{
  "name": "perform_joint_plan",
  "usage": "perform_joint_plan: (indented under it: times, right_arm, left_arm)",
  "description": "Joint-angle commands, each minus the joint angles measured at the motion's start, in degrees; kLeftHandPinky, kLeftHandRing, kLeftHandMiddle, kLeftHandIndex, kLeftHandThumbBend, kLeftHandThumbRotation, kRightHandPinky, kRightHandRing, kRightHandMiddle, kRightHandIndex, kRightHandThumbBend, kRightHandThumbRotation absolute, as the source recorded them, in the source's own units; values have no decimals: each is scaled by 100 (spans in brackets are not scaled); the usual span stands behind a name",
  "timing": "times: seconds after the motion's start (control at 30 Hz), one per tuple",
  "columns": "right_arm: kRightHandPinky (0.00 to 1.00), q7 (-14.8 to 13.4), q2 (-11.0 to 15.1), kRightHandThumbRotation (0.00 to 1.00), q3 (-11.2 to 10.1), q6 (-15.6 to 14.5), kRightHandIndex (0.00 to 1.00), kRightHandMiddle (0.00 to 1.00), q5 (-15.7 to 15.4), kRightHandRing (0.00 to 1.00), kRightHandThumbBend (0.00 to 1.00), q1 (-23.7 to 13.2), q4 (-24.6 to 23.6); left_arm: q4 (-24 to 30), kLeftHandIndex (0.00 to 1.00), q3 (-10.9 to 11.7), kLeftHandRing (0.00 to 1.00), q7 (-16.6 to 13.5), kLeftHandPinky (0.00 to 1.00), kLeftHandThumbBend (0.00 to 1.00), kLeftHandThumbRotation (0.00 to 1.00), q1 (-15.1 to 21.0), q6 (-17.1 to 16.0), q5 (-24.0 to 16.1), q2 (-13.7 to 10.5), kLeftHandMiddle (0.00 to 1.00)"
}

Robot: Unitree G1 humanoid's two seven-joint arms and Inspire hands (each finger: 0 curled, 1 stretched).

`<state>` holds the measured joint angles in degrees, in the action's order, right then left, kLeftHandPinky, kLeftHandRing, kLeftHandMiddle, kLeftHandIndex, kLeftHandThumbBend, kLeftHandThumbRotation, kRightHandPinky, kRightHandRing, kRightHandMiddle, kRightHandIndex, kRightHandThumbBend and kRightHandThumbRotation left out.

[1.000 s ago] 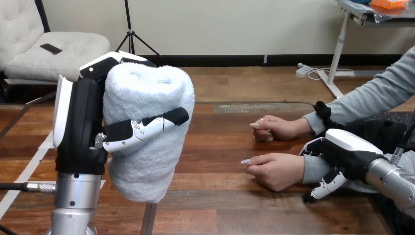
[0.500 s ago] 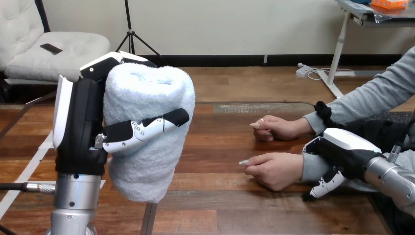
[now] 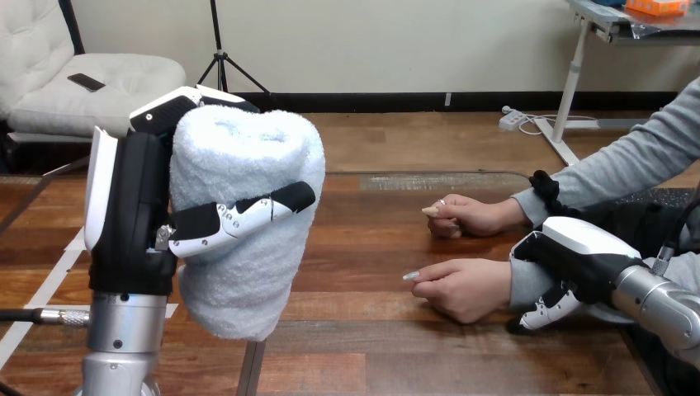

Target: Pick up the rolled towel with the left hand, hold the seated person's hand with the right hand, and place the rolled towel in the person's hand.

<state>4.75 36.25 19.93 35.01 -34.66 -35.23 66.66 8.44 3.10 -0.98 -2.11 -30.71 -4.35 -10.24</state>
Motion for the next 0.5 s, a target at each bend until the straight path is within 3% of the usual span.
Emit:
perform_joint_plan:
  times: [0.0, 0.47]
  right_arm:
    - [34, -100, -2, 7, 87, 116, 42, 42, -38, 37, 71, -210, 79]
    - [29, -361, 1, 17, 76, 365, 36, 36, -15, 31, 60, -178, 98]
  left_arm:
    - [-9, 40, 72, 31, 4, 27, 71, 0, 376, -162, 122, 59, 37]
    - [-10, 40, 78, 31, -4, 27, 71, 0, 379, -167, 82, 76, 37]
